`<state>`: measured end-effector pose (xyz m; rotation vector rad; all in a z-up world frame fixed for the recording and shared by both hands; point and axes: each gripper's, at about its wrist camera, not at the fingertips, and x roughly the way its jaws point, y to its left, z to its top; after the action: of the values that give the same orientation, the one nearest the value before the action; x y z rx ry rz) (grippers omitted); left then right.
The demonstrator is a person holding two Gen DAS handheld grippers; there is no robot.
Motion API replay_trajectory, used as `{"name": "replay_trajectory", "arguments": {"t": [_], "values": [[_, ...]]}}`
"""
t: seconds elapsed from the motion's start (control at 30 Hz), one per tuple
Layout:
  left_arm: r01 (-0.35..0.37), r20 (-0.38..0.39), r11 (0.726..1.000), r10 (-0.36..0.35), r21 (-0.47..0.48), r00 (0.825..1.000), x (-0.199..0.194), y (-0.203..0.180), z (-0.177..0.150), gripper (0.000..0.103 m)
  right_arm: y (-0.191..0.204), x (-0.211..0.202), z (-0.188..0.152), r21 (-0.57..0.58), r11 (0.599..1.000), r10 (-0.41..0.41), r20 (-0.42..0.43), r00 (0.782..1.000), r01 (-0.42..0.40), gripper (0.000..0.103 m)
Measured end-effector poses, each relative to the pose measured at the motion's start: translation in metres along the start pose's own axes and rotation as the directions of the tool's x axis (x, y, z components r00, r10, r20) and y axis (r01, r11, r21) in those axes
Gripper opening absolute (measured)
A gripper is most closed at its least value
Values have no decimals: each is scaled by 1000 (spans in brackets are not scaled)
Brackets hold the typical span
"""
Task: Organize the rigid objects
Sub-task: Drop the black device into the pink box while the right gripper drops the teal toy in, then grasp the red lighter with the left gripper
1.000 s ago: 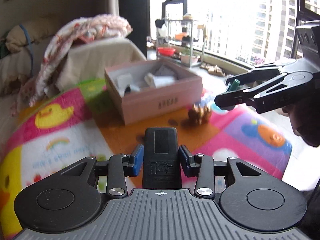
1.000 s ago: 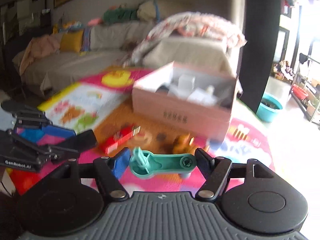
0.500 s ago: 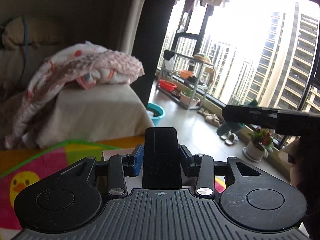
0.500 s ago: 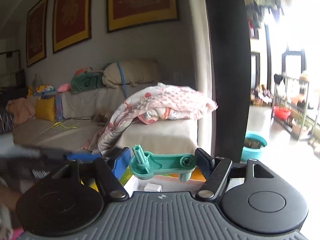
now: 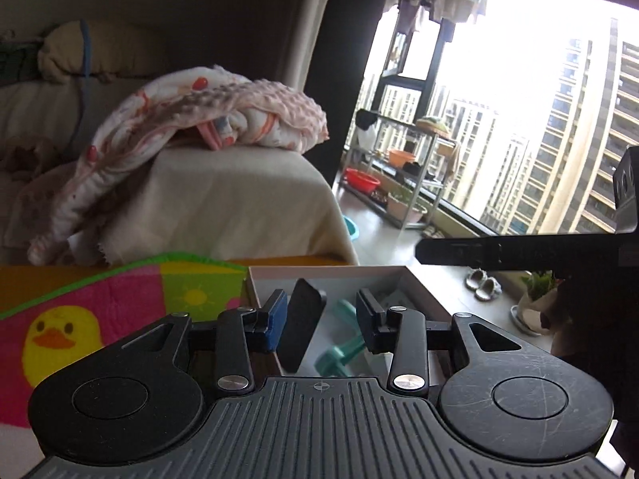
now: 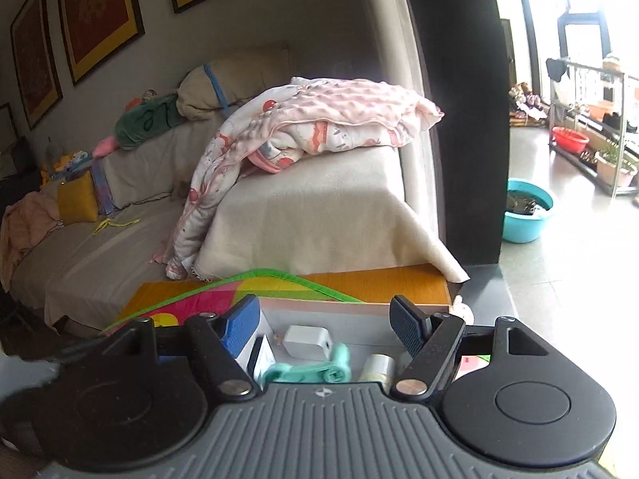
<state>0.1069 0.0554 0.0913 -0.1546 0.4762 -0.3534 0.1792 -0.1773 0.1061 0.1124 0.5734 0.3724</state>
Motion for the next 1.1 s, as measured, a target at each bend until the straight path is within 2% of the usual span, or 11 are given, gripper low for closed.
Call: {"name": "replay_trajectory", "arguments": {"t": [0.1,0.2,0.4,0.53,0.6,0.73,0.8,0.97,1.1], "values": [[-40,14,999,40,15,999,-35,-2,-23,42,1,-31,-32,-84,992,-87,61,994,92,77],[-40,-20,999,40,10,999,-61,-5,-52,42,1,-65,-71,-141,981,-120,81,990,130,80],[-62,-162,998,58,-18,985,-80,-20,-103,42,5,-102,-143,-136,982,-136,-10,991,134,80],[-57,-221,998,62,27,973,-80,-40,-115,42,13,-112,-177,-130,984,-127,-49,991,120,80],[-56,-240,996,71,71,968,-75,-51,-117,42,16,-112,-188,-134,984,-128,-52,990,121,80],[-80,-284,990,111,118,952,-62,-64,-121,42,19,-106,-205,-168,970,-184,-37,982,176,80],[-85,-294,989,118,123,948,-56,-67,-122,42,19,-102,-206,-175,971,-176,-63,982,163,80],[-89,-329,989,125,122,936,-44,-69,-126,42,15,-100,-204,-150,978,-158,-67,985,147,80],[-95,-309,986,134,139,942,-45,-72,-130,42,15,-98,-204,-150,979,-152,-82,985,139,80]]}}
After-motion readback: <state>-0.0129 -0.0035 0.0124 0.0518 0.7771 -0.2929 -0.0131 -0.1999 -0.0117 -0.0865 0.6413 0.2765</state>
